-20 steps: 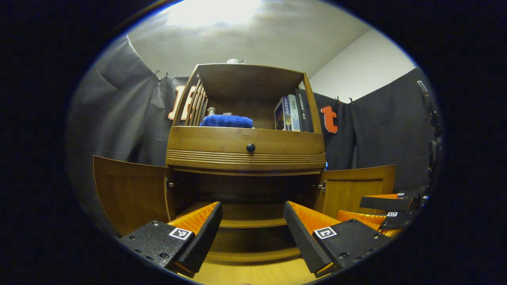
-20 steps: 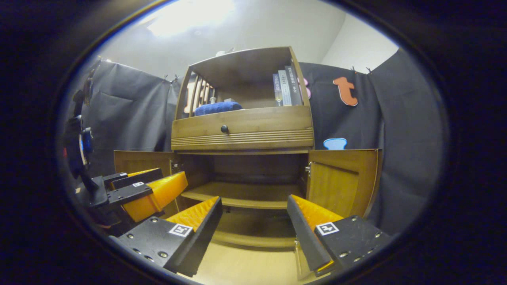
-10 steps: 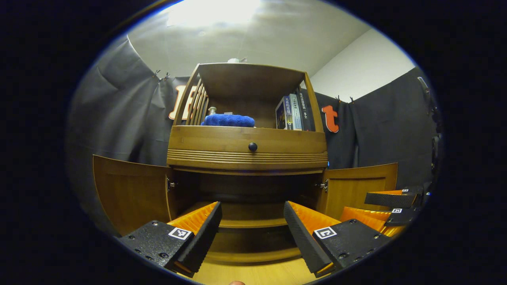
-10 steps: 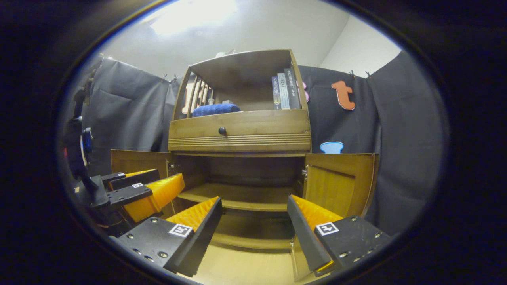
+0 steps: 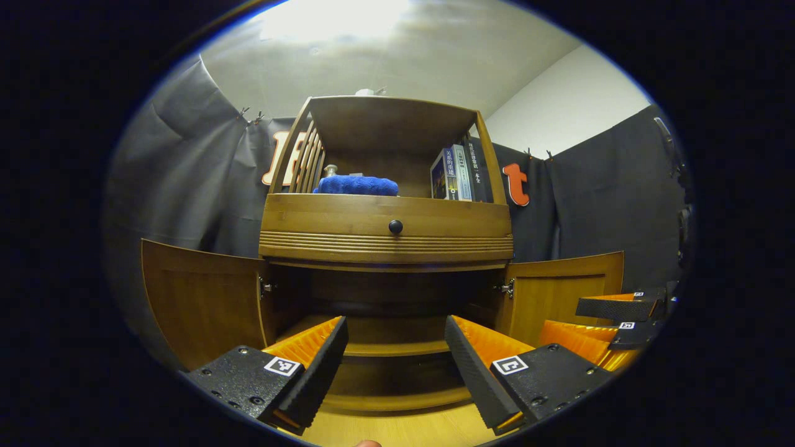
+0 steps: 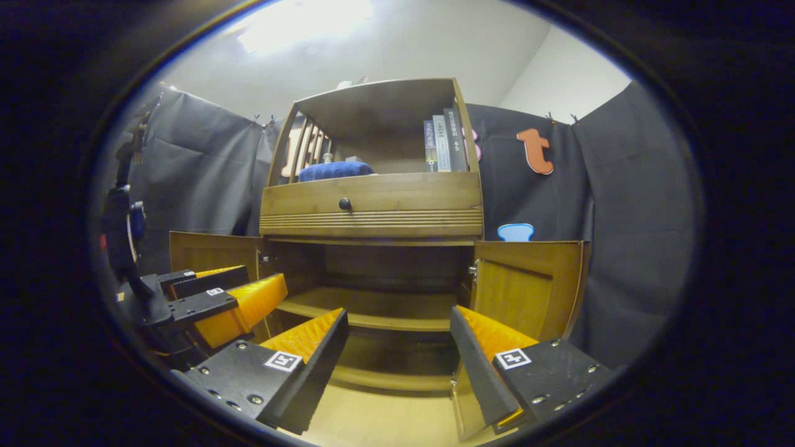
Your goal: Open the right door of the double-door shoe cabinet with the right hand, and open the left door with the left hand.
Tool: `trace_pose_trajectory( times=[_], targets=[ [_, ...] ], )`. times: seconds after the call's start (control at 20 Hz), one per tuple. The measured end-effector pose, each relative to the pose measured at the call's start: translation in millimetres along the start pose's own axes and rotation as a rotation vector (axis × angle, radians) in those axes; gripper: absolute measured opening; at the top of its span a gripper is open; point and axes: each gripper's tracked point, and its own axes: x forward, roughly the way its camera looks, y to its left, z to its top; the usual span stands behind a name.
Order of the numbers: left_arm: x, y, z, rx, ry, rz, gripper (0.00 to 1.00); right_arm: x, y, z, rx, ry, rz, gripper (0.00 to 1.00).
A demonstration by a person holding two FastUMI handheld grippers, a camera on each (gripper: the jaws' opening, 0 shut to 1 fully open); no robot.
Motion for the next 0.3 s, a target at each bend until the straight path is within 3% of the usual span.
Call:
trace_pose_trajectory(
  times=[0.3],
  targets=[
    [5.9, -4.4, -3.2, -0.003, -0.001, -0.030, 0.95, -0.3, -1.7, -1.4, -0.002, 0.000, -0.020, 0.96]
  ],
)
